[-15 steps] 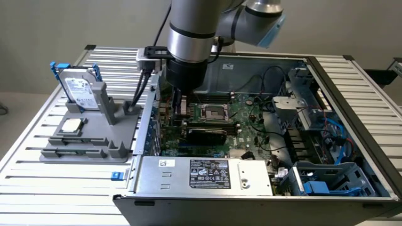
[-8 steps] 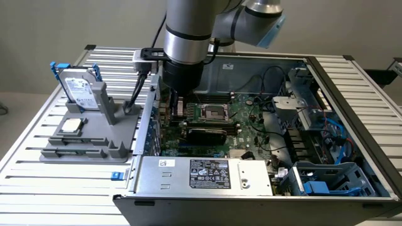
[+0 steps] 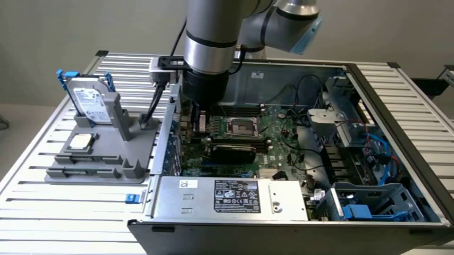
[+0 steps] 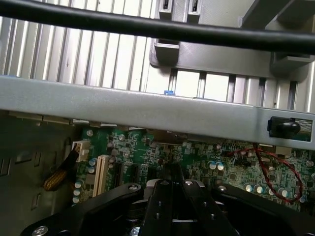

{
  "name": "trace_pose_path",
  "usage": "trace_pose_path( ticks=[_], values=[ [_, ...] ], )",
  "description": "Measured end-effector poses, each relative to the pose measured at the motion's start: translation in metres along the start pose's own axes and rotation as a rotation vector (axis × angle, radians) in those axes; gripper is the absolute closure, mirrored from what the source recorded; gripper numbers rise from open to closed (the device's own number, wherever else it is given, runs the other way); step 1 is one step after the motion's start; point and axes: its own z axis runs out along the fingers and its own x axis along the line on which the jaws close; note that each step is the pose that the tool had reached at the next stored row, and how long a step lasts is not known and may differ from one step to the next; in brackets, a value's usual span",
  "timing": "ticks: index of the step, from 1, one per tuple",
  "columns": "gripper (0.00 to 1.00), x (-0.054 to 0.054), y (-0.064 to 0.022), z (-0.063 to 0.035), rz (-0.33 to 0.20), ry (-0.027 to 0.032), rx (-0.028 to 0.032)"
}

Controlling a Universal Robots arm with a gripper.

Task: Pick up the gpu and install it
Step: 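Insert the gpu into the slot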

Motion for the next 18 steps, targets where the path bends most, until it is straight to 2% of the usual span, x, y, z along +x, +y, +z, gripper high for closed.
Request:
trace_pose_path(
  ticks=[10, 11, 13, 15, 18],
  values=[
    [0.89, 0.0, 0.0009, 0.0011, -0.003, -0.0014, 0.0016],
    [0.89, 0.0, 0.0012, -0.0008, -0.004, -0.0026, 0.0028],
    [0.89, 0.0, 0.0025, -0.0077, -0.005, 0.0005, 0.0008],
    [0.89, 0.001, 0.0034, -0.0139, -0.007, 0.0006, 0.001],
    [0.89, 0.002, 0.0029, -0.0181, -0.01, 0.001, 0.0004]
  ],
)
